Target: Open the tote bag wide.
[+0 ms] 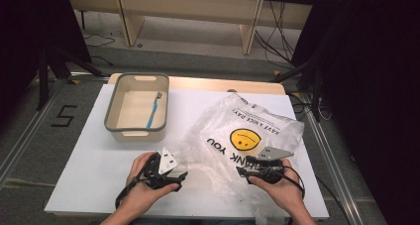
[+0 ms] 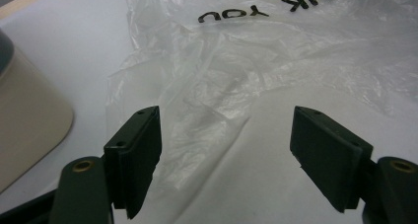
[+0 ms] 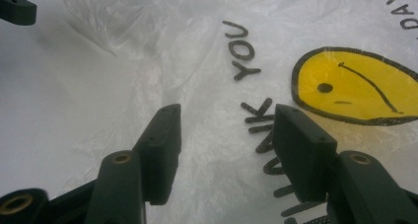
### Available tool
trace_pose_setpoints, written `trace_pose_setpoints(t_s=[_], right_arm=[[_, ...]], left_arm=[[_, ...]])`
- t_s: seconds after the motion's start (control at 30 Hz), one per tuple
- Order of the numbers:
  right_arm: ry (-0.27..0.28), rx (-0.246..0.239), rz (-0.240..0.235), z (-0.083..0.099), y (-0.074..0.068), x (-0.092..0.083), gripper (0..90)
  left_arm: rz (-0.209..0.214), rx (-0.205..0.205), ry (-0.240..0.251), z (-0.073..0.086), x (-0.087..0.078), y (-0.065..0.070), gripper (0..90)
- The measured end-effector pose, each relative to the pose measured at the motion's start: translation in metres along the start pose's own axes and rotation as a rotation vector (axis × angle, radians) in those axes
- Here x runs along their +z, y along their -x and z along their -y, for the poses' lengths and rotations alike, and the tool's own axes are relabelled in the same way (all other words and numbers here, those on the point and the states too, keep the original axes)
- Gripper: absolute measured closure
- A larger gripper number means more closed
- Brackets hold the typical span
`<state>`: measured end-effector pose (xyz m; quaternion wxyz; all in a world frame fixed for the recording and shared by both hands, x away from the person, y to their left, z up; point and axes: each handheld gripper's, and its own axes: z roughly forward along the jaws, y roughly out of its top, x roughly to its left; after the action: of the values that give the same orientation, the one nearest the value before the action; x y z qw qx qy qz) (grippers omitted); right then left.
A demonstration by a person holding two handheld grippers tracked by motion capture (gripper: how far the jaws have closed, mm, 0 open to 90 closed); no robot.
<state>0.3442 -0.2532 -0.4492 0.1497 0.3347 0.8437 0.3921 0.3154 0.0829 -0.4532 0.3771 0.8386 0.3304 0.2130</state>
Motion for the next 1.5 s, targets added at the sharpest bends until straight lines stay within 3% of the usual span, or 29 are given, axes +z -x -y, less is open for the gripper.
trace_pose_setpoints(t_s=[0.47,1.5], right_arm=[[-0.011,0.005,0.000,0.0012,-0.0018,0.0024,45.3],[0.012,0.000,-0.003,0.0007,-0.0018,-0.0024,45.3]], left_arm=[[0.012,-0.004,-0.015,0.0101,-0.0016,0.0039,27.8],[-0.001,0.013,-0.012,0.0079,-0.0017,0.0065,27.5]])
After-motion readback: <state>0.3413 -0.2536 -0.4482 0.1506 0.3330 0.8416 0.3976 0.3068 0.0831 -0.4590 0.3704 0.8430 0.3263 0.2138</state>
